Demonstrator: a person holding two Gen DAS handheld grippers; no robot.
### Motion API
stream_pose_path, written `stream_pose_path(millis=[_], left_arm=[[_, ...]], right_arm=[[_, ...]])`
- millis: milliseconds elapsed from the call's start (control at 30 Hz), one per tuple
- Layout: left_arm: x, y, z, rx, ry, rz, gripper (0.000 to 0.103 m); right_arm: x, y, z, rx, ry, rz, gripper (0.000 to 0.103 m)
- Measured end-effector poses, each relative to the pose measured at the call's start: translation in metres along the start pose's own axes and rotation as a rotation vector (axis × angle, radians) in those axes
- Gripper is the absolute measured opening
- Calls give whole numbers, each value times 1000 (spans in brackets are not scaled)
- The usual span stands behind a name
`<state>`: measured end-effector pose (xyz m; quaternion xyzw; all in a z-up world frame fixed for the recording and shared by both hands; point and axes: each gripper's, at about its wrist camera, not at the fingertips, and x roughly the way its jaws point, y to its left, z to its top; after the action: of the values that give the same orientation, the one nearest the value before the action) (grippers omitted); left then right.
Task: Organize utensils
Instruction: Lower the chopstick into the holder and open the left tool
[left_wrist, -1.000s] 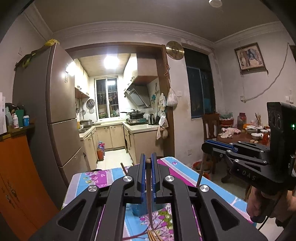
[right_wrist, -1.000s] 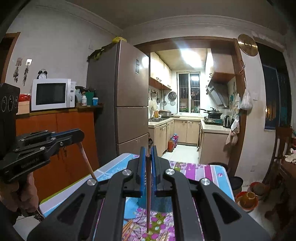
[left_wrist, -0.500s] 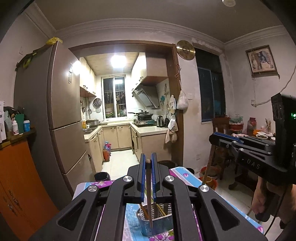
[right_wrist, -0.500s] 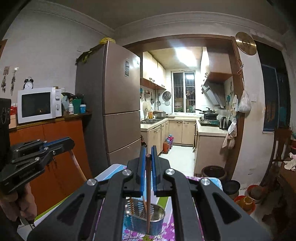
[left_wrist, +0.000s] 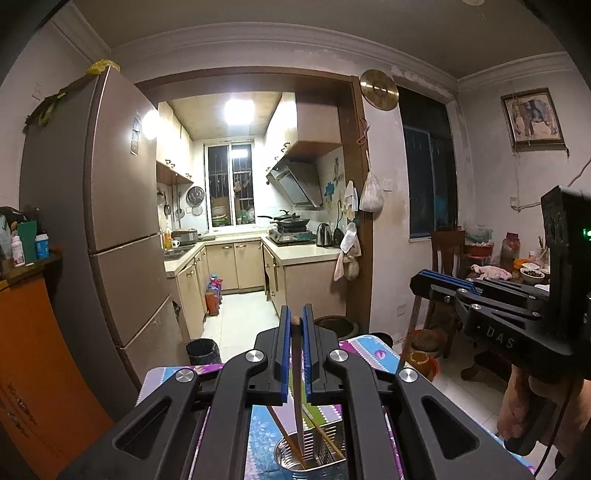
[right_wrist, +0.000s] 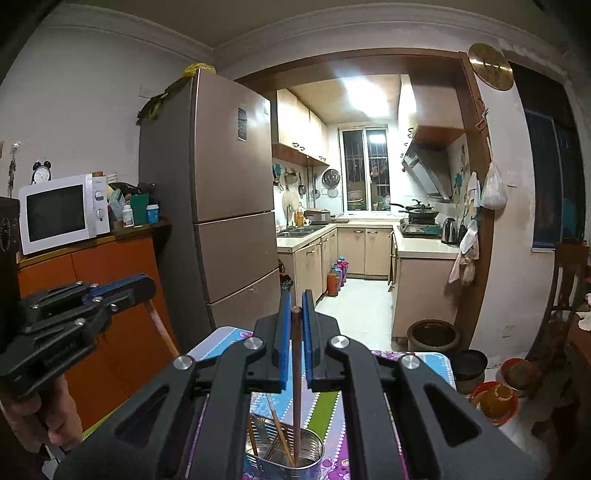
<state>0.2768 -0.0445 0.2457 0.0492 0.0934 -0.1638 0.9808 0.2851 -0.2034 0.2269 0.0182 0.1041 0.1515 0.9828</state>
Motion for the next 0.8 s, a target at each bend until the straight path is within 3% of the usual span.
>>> stream_pose_path(millis=[800], left_arm=[[76, 9, -49, -25, 124, -15, 7]], right_arm=[[62, -16, -46, 31, 124, 28, 5]])
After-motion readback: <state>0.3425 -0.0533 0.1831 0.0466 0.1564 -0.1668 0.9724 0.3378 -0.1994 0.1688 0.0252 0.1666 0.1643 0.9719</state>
